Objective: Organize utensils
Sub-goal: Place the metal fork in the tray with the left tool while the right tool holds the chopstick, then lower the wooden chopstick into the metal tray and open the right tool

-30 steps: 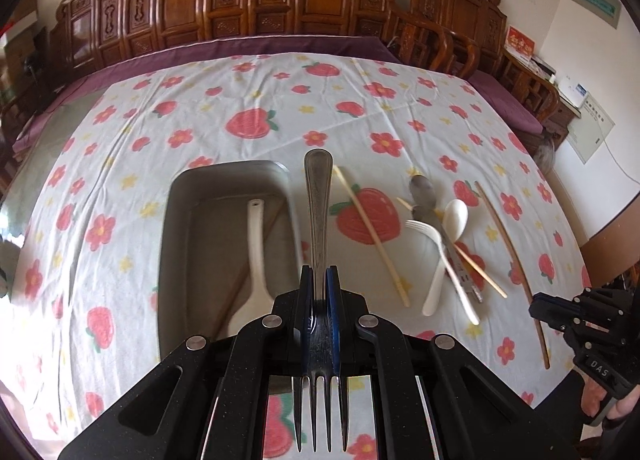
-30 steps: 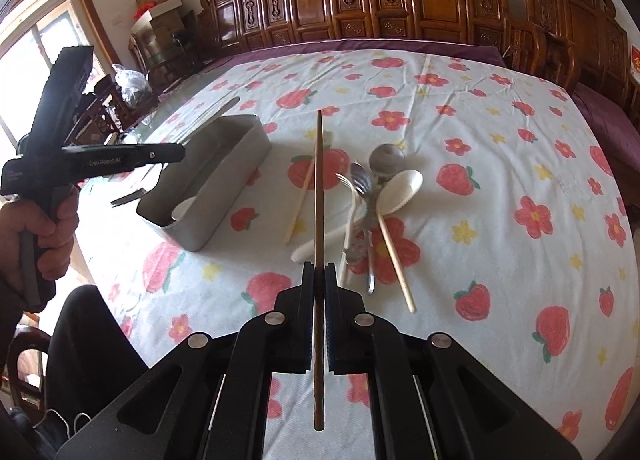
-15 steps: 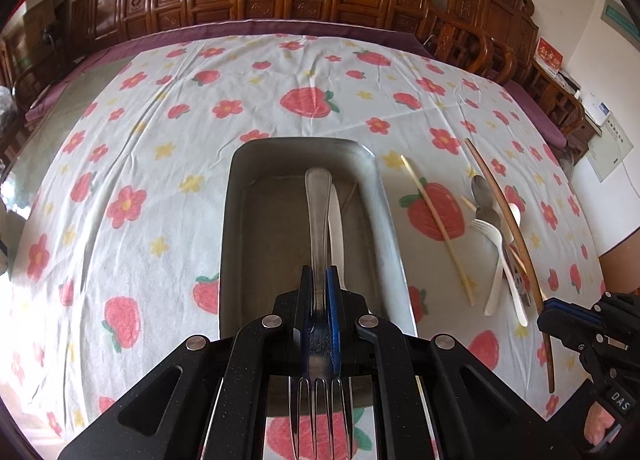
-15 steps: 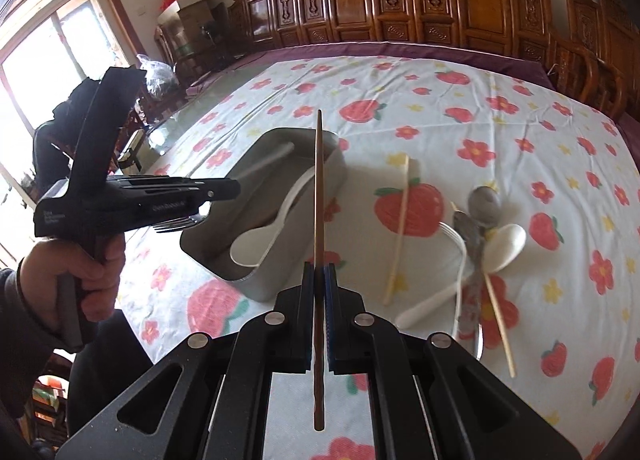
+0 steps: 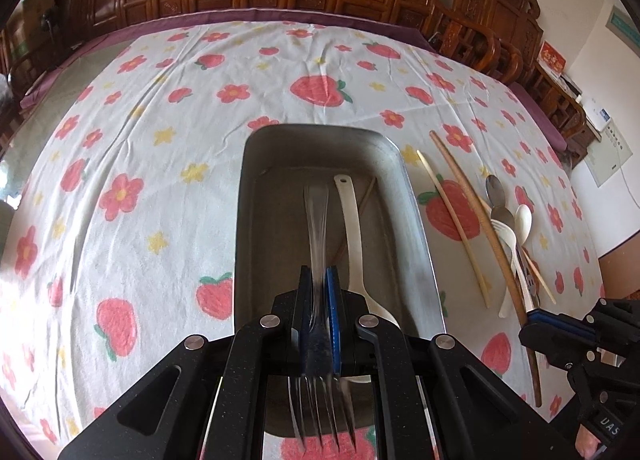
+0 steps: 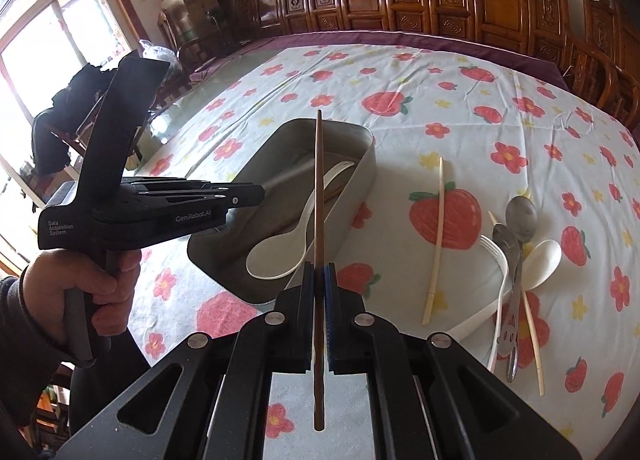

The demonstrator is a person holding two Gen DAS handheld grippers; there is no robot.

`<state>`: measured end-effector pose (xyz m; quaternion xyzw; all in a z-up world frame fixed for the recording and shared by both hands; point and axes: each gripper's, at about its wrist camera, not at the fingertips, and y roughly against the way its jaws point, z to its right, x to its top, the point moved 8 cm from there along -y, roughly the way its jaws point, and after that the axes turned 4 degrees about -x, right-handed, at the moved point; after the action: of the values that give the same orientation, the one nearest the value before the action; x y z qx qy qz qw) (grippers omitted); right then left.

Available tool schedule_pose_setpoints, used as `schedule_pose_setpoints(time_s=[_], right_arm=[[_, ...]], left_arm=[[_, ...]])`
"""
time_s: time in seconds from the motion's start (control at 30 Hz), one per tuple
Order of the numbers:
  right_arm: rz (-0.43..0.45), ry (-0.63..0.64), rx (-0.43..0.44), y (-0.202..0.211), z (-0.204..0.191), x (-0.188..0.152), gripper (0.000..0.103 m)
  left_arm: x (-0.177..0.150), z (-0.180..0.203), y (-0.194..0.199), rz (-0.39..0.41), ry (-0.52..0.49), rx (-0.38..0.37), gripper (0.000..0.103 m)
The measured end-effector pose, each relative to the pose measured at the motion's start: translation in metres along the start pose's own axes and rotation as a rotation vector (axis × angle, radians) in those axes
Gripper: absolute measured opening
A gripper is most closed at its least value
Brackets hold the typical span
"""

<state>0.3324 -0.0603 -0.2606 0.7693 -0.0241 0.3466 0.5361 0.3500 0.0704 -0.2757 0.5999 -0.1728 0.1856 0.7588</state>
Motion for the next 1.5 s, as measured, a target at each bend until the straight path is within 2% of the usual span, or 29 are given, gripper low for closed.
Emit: schedule_pose_setpoints(time_s=[0.2,0.3,0.47,0.63,0.9,1.03,1.5], right_arm=[[0.008,-0.001,0.004,-0.006,-0.009,0.012,0.006],[0.016,-0.01,0.015,-0.01,-0.015,0.021,0.006],[0.014,-0.044,0.027,-0.026,-0.023,0.031,0.006],[0.004,-0.099,0.045,-0.042,-0.026,0.036,0.006],[0.009,-0.173,0.06,-0.055,-0.021,0.055,0.006],[0.002,-0.172,0.06,-0.061,-0.024,0.061,0.006],[-0.037,-0.125,0.056,-0.083,-0.035,0.052,0.009]], left_arm=[[0.003,-0.003,0.021,0.038,-0.007,-0.016,0.009],[0.002,-0.007,0.041,0.081,-0.019,-0.006,0.022],[0.0,-0.016,0.067,0.141,-0.036,0.018,0.033],[-0.002,-0.027,0.087,0.197,-0.081,0.083,0.052],[-0.005,-0.041,0.11,0.238,-0.085,0.103,0.072],[-0.007,-0.047,0.118,0.265,-0.091,0.139,0.083],[-0.022,-0.055,0.124,0.282,-0.029,0.118,0.085]])
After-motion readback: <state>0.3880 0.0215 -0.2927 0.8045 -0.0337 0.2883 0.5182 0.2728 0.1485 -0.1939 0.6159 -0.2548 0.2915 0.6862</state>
